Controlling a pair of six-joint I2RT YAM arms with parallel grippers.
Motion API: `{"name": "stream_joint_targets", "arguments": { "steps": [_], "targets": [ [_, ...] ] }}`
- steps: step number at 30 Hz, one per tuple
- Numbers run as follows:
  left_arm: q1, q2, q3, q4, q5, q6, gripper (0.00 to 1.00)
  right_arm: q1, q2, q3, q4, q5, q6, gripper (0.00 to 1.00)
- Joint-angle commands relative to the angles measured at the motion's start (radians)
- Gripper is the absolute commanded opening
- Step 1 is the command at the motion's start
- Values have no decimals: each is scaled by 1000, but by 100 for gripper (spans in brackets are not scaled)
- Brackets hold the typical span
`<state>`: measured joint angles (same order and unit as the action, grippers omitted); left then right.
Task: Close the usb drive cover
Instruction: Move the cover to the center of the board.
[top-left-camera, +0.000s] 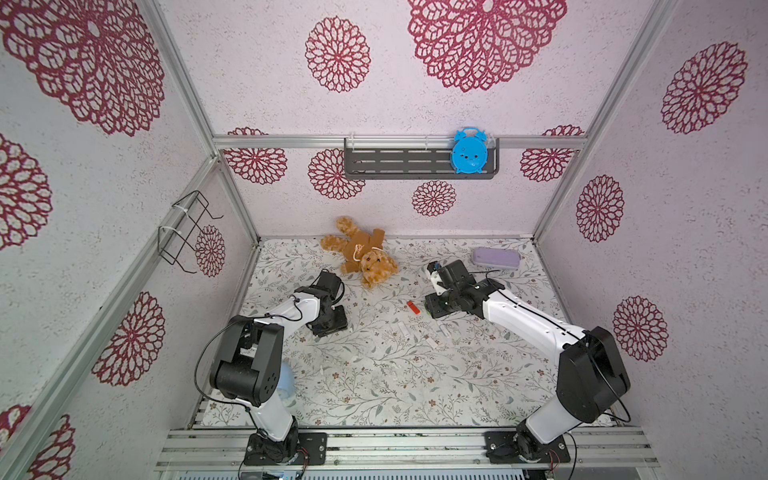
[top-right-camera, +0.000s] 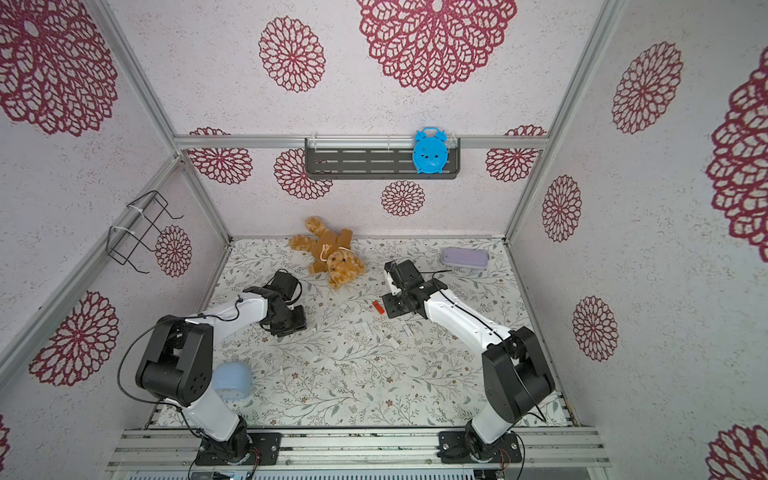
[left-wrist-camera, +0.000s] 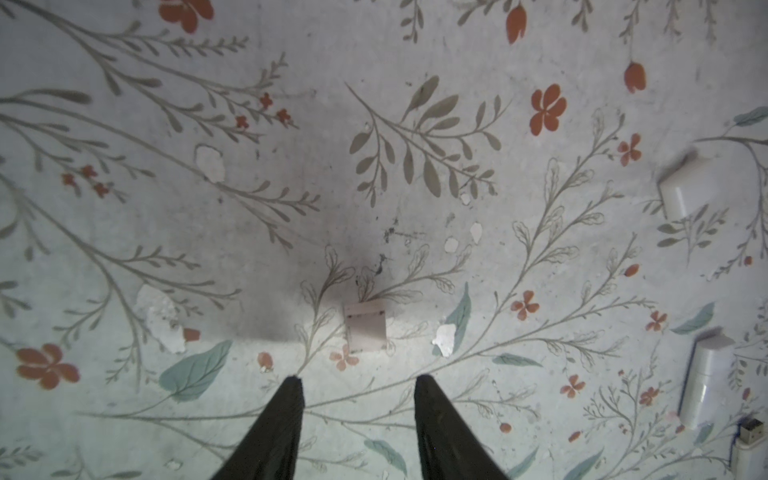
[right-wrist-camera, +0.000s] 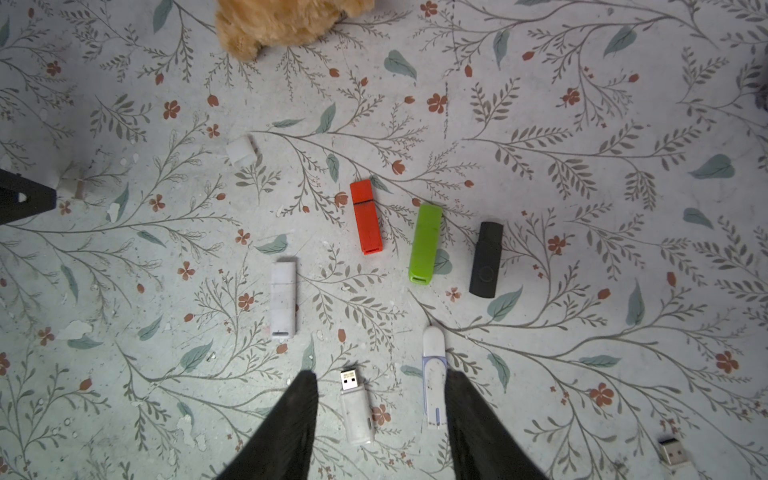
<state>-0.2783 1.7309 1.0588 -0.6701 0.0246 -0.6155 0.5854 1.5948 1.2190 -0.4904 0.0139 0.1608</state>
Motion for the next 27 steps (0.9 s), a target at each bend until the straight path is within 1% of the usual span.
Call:
{"name": "stream_joint_targets", "arguments": {
  "steps": [1, 2, 6, 13, 16, 18, 22, 27],
  "targets": [
    [-16, 32, 31, -15, -25, 14, 46, 5, -10, 2, 2, -2, 21, 54],
    [-20, 42, 38, -19, -32, 14, 44, 5, -9, 1, 2, -1, 21, 54],
    [-28, 72, 47, -20, -62, 14, 43, 5, -7, 1, 2, -4, 22, 54],
    [-31, 106, 50, 4, -60, 8, 38, 7, -1, -3, 6, -7, 20, 55],
    [-36, 124, 64, -4, -65, 9, 34, 7, 1, -3, 5, -9, 22, 55],
    [-39, 130, 64, -2, -65, 11, 29, 7, 1, -4, 7, -7, 22, 55],
    [-43, 139, 64, -13, -74, 22, 26, 7, -1, -3, 4, -4, 22, 55],
    [-71, 135, 72, -18, -56, 54, 19, 7, 2, 3, 4, -7, 19, 56]
  ]
}}
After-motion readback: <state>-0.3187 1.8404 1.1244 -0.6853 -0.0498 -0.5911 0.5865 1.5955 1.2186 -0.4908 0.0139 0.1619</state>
